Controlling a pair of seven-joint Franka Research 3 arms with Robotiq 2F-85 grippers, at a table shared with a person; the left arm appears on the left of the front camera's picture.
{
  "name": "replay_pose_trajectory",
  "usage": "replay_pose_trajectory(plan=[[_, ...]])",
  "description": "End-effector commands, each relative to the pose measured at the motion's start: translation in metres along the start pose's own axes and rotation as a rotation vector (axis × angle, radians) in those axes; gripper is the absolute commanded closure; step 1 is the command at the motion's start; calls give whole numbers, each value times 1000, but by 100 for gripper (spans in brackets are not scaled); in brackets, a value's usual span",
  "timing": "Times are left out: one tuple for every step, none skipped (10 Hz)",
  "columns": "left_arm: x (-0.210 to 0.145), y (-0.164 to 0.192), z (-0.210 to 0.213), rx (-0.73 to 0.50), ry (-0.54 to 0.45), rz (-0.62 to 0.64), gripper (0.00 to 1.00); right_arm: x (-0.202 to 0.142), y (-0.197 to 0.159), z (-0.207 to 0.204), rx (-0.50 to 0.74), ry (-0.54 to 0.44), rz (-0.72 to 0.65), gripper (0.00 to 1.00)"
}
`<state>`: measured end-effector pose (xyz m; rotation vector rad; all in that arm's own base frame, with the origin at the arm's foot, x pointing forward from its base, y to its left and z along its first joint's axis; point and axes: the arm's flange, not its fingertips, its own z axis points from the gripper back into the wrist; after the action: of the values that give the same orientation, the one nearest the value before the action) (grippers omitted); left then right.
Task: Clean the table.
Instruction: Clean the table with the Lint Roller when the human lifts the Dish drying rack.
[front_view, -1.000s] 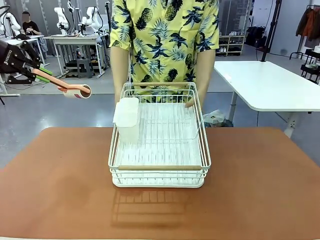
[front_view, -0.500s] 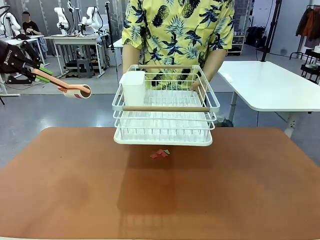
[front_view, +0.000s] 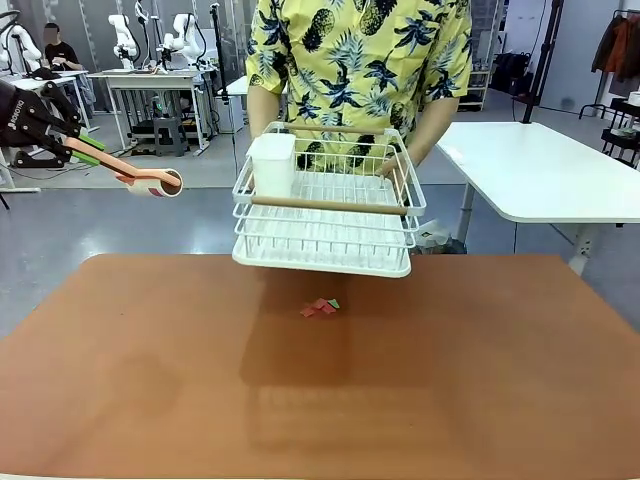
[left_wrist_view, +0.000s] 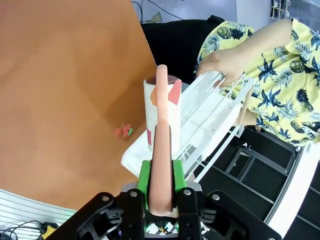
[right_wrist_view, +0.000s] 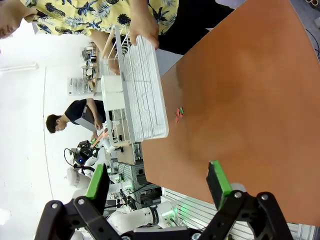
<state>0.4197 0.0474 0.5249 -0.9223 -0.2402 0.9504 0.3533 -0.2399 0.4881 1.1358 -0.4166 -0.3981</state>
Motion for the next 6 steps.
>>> replay_pose_trajectory(plan=[[-1,-1,1,-3,-2,-1,100,-2,3,3,8,0,9,0],[-1,-1,1,-3,-2,-1,100,-2,3,3,8,0,9,0],[-1,-1,1,-3,-2,-1,100,-2,3,3,8,0,9,0],[-1,-1,1,-3,-2,-1,100,-2,3,3,8,0,9,0],[-1,-1,1,-3,-2,-1,100,-2,3,3,8,0,9,0],[-1,-1,1,-3,-2,-1,100,-2,3,3,8,0,9,0]])
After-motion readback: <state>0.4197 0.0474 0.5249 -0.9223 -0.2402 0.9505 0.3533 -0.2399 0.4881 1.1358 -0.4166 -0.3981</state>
